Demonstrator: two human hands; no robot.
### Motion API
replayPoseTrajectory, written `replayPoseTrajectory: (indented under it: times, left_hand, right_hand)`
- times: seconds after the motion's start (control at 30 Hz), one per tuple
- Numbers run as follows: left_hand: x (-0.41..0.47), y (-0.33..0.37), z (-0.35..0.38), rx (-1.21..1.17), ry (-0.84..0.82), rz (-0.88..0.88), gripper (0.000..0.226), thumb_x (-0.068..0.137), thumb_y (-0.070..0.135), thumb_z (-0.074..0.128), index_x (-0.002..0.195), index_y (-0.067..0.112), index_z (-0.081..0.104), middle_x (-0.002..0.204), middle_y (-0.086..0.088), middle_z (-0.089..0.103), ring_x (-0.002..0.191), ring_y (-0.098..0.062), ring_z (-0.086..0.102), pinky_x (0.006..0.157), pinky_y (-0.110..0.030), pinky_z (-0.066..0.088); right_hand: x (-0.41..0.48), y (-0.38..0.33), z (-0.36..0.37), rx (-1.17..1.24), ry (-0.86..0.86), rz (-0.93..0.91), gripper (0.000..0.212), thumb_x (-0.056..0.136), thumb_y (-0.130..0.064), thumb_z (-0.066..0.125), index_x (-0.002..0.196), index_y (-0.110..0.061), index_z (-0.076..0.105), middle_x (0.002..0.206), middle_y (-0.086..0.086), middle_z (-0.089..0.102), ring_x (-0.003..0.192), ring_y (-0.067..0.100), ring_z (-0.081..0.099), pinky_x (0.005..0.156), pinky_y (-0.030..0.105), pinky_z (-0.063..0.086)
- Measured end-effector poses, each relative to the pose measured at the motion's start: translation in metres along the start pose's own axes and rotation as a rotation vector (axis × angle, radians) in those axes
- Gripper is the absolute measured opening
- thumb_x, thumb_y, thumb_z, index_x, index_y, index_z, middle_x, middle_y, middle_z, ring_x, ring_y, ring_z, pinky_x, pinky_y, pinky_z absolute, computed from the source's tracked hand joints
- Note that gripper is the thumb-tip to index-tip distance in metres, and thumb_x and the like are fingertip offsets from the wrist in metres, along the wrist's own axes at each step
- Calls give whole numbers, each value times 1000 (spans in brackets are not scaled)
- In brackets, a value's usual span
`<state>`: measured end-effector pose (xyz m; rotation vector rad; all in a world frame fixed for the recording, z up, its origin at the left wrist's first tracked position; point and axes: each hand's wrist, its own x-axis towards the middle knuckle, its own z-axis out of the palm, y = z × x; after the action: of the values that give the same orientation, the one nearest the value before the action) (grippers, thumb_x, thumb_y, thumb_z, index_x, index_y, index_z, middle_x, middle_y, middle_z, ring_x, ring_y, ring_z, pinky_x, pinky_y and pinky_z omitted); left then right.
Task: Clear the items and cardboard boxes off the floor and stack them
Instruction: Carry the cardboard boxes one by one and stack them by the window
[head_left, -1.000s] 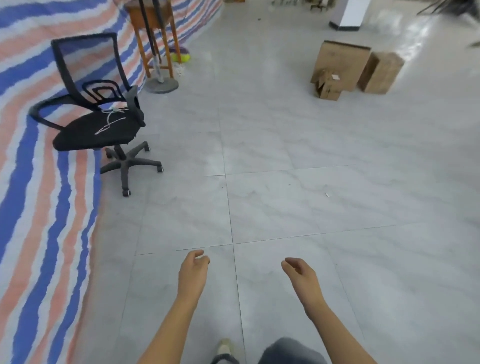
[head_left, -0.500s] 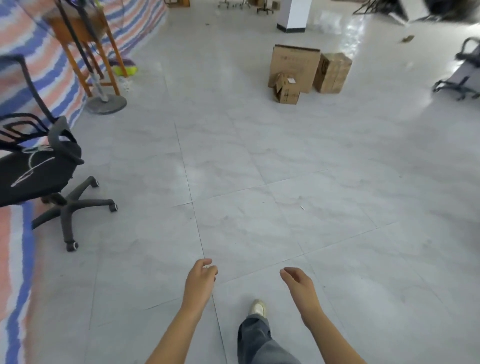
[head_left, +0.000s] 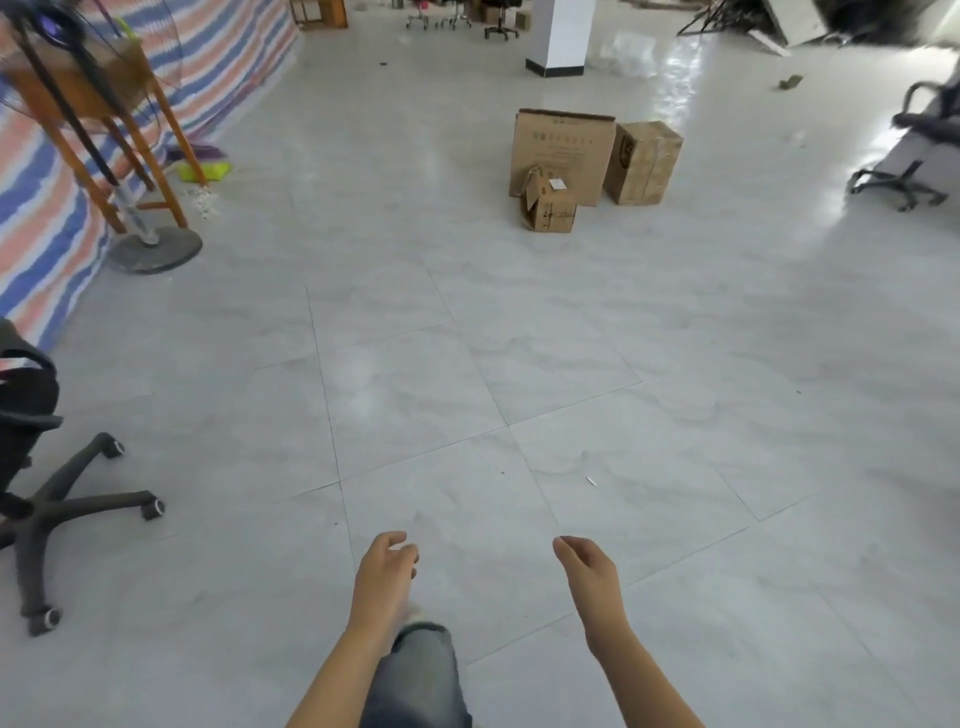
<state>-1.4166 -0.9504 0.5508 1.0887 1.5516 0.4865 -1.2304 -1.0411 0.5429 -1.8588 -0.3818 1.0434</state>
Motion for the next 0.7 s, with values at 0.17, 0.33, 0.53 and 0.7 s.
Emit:
replayPoseTrajectory:
  times: [0.17, 0.33, 0.53, 0.7]
  left_hand:
    - [93, 51, 24, 55, -34, -2, 32, 95, 12, 45, 126, 5, 49, 117, -15, 58, 101, -27, 57, 80, -31, 41]
    - [191, 155, 26, -37, -41, 98, 26, 94, 14, 47, 118, 9, 53, 114, -12, 59, 95, -23, 57, 77, -29, 38]
    - [274, 233, 39, -72, -50, 83, 14, 93, 12, 47, 105, 11, 54, 104, -11, 60, 88, -22, 56, 66, -28, 40]
    - [314, 233, 73, 19, -142, -64, 14, 94, 12, 46, 104, 7, 55, 95, -11, 59, 77, -20, 53, 61, -27, 38]
  right_hand:
    - [81, -37, 16, -43, 40, 44, 15, 93, -22, 54, 103, -12, 58, 97, -3, 59, 99, 17, 53, 82, 26, 37]
    - [170, -119, 44, -38, 65, -12, 12, 93, -20, 54, 99, -12, 58, 92, -5, 59, 94, 14, 54, 78, 24, 37]
    - [249, -190, 75, -6, 53, -23, 10, 93, -23, 53, 102, -18, 57, 104, -4, 58, 101, 14, 52, 86, 26, 37]
    - [298, -196, 80, -35, 85, 82, 12, 93, -21, 54, 101, -14, 59, 104, 3, 61, 99, 18, 55, 83, 27, 39]
